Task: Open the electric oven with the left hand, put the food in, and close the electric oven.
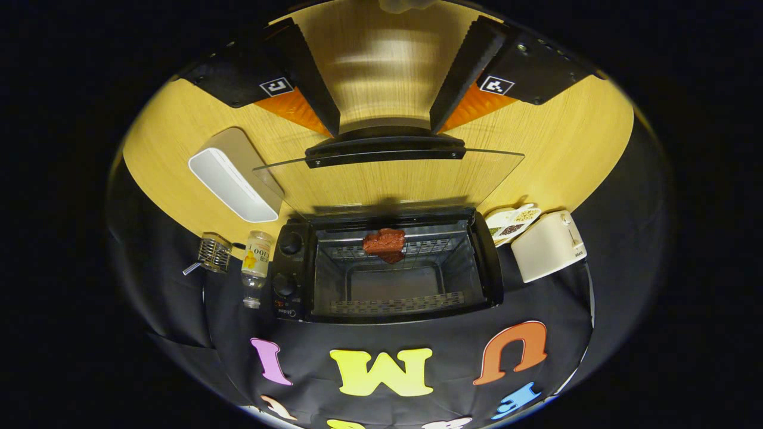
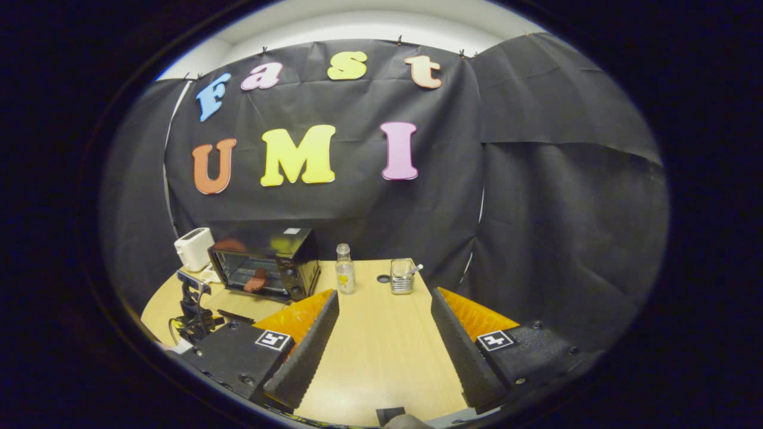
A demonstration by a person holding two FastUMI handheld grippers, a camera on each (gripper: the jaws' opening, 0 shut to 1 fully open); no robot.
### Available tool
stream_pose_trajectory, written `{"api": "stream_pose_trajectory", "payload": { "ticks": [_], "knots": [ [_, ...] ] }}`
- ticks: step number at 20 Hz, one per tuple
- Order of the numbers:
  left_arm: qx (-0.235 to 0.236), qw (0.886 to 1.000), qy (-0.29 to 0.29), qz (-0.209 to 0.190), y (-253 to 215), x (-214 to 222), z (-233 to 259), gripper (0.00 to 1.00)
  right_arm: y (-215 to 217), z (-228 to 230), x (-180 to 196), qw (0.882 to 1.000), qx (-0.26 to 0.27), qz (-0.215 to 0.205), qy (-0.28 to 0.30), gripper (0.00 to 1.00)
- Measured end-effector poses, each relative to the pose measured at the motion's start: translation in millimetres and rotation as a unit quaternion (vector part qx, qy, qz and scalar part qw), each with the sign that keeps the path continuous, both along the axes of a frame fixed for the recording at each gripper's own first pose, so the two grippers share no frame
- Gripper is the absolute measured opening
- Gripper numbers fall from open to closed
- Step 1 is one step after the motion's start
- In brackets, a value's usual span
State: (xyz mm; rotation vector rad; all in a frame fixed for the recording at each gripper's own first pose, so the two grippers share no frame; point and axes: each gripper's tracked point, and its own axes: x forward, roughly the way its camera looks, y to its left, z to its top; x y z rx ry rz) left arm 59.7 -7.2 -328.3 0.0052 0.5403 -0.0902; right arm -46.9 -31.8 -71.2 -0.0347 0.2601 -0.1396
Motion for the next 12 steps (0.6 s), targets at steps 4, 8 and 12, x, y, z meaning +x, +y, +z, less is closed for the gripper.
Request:
{"api": "stream_pose_trajectory", "payload": {
  "ticks": [4,8,12],
  "knots": [
    [0.000,1.000,0.001,-0.006,1,3,-2,0.98,8,-1,7,1.000,-0.005,-0.007,0.004,0.99],
    [0.013,1.000,-0.011,-0.012,-2,6,7,0.97,16,-2,9,1.000,-0.010,-0.003,0.008,0.99],
    [-0.007,1.000,-0.017,0.000,-5,11,19,0.97,16,-4,12,1.000,-0.005,-0.001,0.011,0.99]
  ]
}}
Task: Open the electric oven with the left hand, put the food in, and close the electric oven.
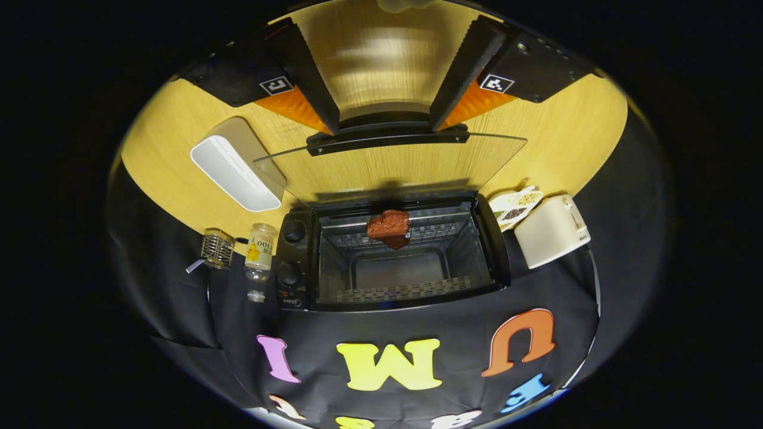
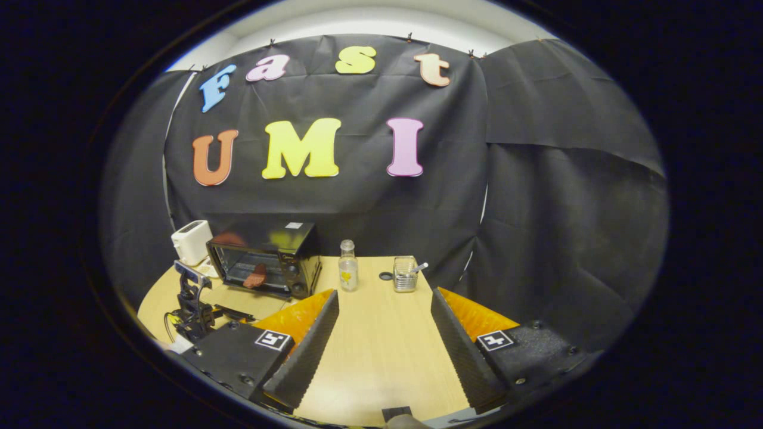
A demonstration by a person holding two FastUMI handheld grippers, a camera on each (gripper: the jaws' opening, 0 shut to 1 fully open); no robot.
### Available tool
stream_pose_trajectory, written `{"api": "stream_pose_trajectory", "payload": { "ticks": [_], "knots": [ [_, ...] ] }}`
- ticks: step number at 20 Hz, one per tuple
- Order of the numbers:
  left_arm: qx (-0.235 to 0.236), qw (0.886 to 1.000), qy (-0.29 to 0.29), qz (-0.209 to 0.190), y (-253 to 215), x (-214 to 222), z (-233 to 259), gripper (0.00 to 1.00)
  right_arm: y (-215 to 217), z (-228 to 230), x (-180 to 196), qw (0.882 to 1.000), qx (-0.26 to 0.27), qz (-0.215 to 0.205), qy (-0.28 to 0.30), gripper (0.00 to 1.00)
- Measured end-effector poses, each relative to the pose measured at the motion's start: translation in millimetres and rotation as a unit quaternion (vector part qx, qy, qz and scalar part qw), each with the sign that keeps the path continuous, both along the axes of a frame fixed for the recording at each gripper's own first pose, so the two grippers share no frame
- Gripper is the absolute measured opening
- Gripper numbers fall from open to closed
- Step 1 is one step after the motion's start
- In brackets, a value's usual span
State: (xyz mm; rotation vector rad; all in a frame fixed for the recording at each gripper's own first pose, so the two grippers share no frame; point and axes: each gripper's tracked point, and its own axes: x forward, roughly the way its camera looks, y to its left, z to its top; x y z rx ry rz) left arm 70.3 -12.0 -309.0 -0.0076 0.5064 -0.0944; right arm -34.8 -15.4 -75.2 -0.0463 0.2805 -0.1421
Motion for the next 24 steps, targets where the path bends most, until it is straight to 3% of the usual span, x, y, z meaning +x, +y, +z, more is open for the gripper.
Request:
{"api": "stream_pose_trajectory", "payload": {
  "ticks": [11,24],
  "knots": [
    [0.009,0.998,-0.062,0.000,5,27,69,0.98,-8,-3,5,1.000,0.021,-0.008,-0.011,0.99],
    [0.038,0.990,-0.135,-0.001,11,100,132,0.98,-31,5,-7,0.998,0.038,-0.053,-0.021,0.99]
  ]
}}
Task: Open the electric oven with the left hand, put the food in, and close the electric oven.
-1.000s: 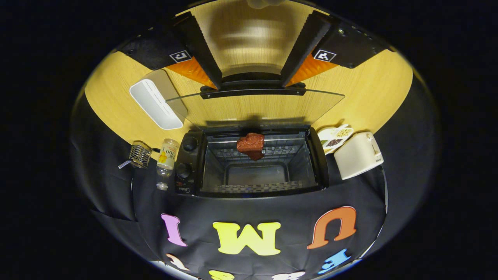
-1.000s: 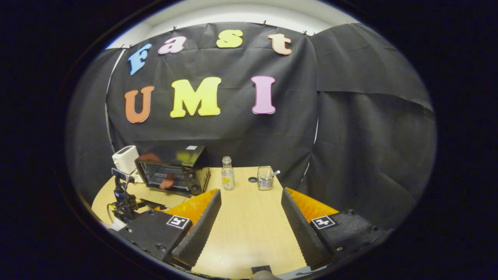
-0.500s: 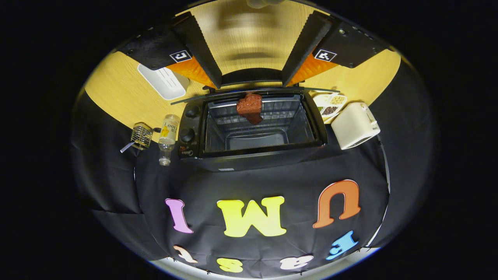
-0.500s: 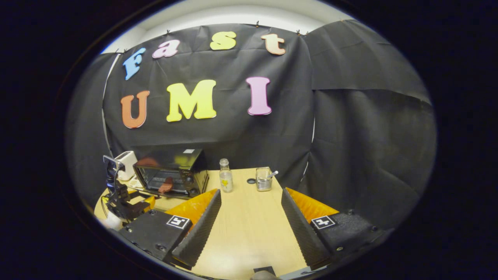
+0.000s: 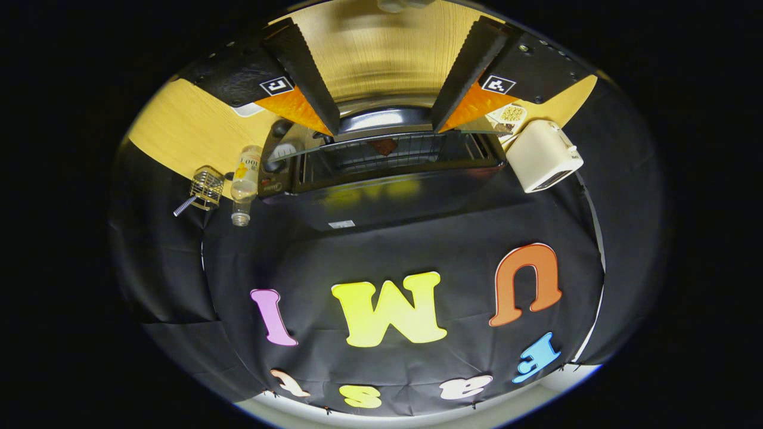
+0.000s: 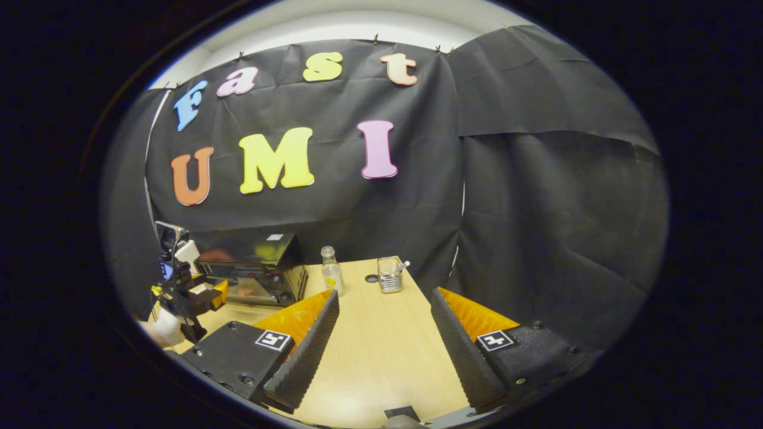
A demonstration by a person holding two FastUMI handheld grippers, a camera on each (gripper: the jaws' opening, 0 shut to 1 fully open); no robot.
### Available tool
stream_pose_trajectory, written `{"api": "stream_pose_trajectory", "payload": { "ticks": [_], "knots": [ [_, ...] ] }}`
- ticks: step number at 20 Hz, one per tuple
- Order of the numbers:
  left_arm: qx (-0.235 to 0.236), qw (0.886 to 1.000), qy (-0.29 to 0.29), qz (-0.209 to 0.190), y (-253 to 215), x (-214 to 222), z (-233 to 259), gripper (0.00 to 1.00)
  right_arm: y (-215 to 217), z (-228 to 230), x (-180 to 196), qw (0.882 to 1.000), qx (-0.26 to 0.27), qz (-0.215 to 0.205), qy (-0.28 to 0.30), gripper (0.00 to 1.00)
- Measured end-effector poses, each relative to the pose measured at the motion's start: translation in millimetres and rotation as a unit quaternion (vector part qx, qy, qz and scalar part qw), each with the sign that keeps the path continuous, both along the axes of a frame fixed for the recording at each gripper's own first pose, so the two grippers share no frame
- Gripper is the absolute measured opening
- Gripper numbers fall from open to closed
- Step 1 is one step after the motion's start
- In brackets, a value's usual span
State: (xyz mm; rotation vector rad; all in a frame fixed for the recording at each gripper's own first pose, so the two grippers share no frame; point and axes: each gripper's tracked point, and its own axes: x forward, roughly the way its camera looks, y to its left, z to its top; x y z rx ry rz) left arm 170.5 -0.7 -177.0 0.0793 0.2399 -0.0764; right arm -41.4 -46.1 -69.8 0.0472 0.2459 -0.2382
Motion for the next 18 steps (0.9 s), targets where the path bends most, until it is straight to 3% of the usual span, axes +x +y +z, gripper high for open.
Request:
{"api": "stream_pose_trajectory", "payload": {
  "ticks": [3,10,15,18],
  "knots": [
    [-0.022,0.999,0.032,0.011,2,11,-15,0.96,-4,1,-3,1.000,0.004,-0.009,-0.001,0.99],
    [-0.012,1.000,0.026,0.008,6,2,-14,0.97,-13,3,-22,1.000,0.002,-0.019,-0.002,0.99],
    [-0.035,0.999,0.012,0.015,6,-38,14,0.97,10,9,-23,1.000,0.005,0.019,-0.014,0.99],
    [-0.031,0.999,-0.020,0.026,17,-78,54,0.96,36,16,-22,0.997,-0.001,0.075,-0.030,0.99]
  ]
}}
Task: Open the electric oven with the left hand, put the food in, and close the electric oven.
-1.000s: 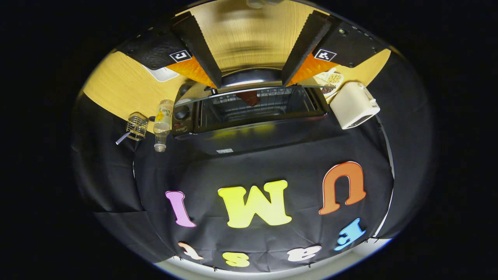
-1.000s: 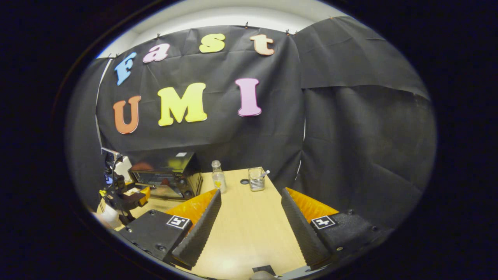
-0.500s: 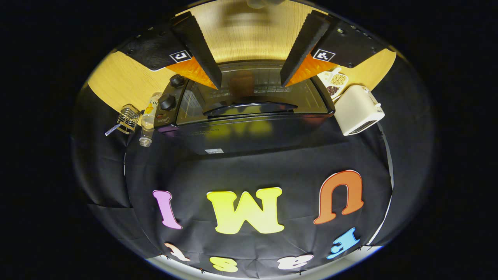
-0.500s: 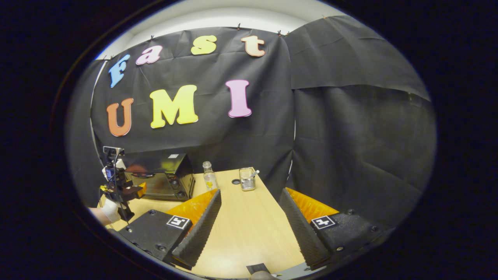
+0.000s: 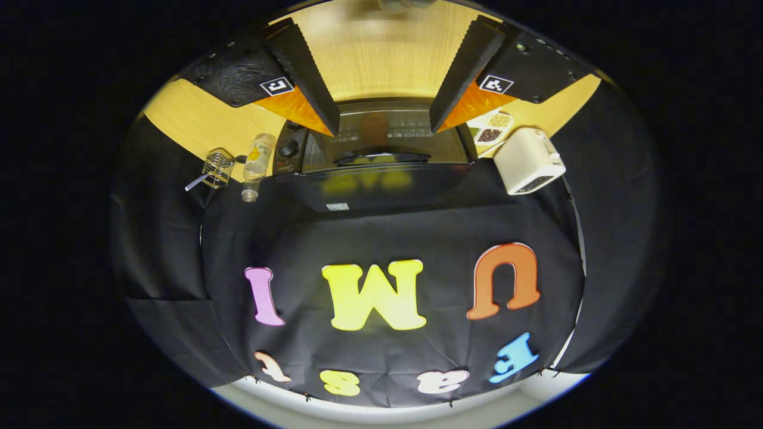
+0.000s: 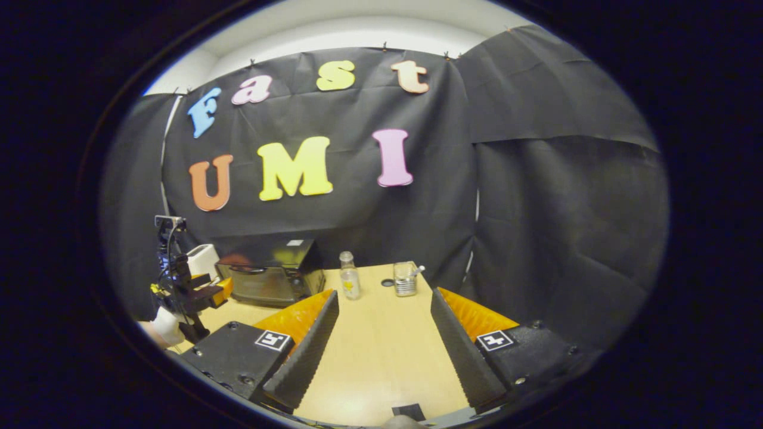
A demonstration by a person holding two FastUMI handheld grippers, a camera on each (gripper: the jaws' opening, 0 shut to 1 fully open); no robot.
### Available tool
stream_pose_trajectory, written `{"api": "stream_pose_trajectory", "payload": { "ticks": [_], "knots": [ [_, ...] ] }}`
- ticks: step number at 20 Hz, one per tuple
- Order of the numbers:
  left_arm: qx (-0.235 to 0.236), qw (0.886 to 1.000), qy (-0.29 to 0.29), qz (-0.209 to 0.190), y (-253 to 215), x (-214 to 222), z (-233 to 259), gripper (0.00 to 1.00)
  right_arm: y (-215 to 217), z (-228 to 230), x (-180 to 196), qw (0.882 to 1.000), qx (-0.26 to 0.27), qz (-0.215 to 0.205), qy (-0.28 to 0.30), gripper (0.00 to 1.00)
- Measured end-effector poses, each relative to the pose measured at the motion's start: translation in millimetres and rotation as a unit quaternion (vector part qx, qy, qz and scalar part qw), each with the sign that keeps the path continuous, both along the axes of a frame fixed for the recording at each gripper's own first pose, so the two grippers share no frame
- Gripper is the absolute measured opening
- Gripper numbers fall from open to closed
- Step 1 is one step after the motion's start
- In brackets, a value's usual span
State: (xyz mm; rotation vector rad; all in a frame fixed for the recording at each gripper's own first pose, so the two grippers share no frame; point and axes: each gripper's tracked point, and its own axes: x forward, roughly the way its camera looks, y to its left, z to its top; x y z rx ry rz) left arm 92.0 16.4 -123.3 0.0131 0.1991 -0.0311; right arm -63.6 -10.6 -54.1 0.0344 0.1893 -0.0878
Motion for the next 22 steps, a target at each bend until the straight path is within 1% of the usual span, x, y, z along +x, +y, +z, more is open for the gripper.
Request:
{"api": "stream_pose_trajectory", "payload": {
  "ticks": [2,5,6,7,10,11,12,13,15,16,17,18,19,20,21,22],
  "knots": [
    [-0.009,1.000,-0.019,0.013,5,-40,28,0.97,16,3,-2,0.999,0.000,0.041,-0.008,0.99],
    [-0.015,0.998,-0.045,0.045,21,-111,68,0.96,42,7,-13,0.994,-0.001,0.107,-0.012,0.99],
    [-0.012,0.997,-0.053,0.058,28,-136,79,1.00,49,8,-19,0.992,-0.004,0.126,-0.016,0.99],
    [-0.009,0.996,-0.060,0.072,35,-160,88,0.96,53,11,-25,0.990,-0.012,0.140,-0.019,0.99],
    [-0.002,0.992,-0.065,0.108,50,-231,102,0.96,62,21,-46,0.984,-0.027,0.174,-0.040,0.99],
    [0.001,0.990,-0.071,0.121,56,-251,106,0.96,66,22,-52,0.982,-0.023,0.181,-0.044,0.99],
    [0.002,0.988,-0.078,0.133,61,-269,112,0.96,70,19,-57,0.981,-0.017,0.187,-0.043,0.96],
    [0.001,0.987,-0.078,0.139,62,-286,114,0.96,73,18,-63,0.981,-0.007,0.192,-0.041,0.99],
    [0.002,0.986,-0.070,0.152,69,-313,116,0.96,81,20,-74,0.979,0.004,0.201,-0.042,0.99],
    [0.000,0.985,-0.076,0.157,71,-323,120,0.96,83,22,-79,0.978,0.003,0.201,-0.045,0.99],
    [-0.003,0.984,-0.082,0.159,73,-327,127,0.96,83,25,-82,0.979,0.000,0.198,-0.049,0.96],
    [-0.007,0.984,-0.084,0.160,75,-332,128,0.96,85,25,-87,0.979,-0.001,0.196,-0.051,0.99],
    [-0.009,0.984,-0.086,0.159,77,-337,130,0.96,90,25,-92,0.979,-0.002,0.196,-0.051,0.96],
    [-0.011,0.984,-0.089,0.156,78,-342,132,0.96,95,26,-96,0.979,-0.006,0.194,-0.053,0.98],
    [-0.012,0.984,-0.092,0.153,80,-345,135,0.96,98,26,-100,0.980,-0.012,0.190,-0.051,0.96],
    [-0.014,0.984,-0.088,0.152,81,-348,135,0.96,102,26,-104,0.981,-0.016,0.189,-0.049,0.96]
  ]
}}
